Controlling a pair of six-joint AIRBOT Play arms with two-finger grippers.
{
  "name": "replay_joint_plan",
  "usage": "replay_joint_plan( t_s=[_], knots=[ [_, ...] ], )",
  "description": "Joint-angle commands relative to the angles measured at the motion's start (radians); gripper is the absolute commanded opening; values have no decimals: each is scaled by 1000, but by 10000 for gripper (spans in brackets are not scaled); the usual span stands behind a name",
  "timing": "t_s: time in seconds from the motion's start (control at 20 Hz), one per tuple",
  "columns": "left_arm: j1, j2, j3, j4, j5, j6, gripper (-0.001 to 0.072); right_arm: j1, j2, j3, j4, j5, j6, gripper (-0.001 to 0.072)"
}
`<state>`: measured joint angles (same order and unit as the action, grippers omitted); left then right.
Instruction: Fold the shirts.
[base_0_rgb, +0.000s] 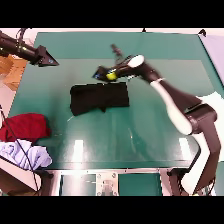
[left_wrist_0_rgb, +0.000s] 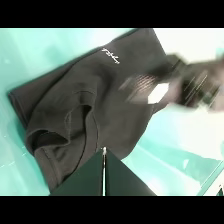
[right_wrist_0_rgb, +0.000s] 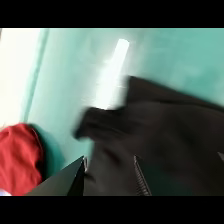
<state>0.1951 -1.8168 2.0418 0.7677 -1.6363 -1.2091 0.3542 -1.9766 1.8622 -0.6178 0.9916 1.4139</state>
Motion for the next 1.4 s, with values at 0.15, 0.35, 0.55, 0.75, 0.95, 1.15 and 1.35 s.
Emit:
replay_joint_plan(
  t_s=[0.15, 0.35, 0.55, 0.75, 0.95, 1.15, 1.35],
  knots=[
    [4, 0, -4, 3, -3, 6, 23, -343, 60, -127, -127, 320, 53, 590],
    [4, 0, -4, 3, 4, 6, 22, -327, 44, -336, -123, 192, 40, 604],
    [4, 0, -4, 3, 17, 5, 22, -249, 5, -361, 26, 140, -32, 604],
    [4, 0, -4, 3, 16, 2, 22, -172, 5, -342, 126, 57, -39, 425],
    [4, 0, -4, 3, 12, 2, 22, -178, 36, -196, 146, 125, -36, 22],
    [4, 0, -4, 3, -9, -5, 22, -330, 215, -30, 28, 236, 39, 21],
    [4, 0, -4, 3, -15, -5, 22, -605, 414, 4, -121, 354, 137, 21]
  ],
)
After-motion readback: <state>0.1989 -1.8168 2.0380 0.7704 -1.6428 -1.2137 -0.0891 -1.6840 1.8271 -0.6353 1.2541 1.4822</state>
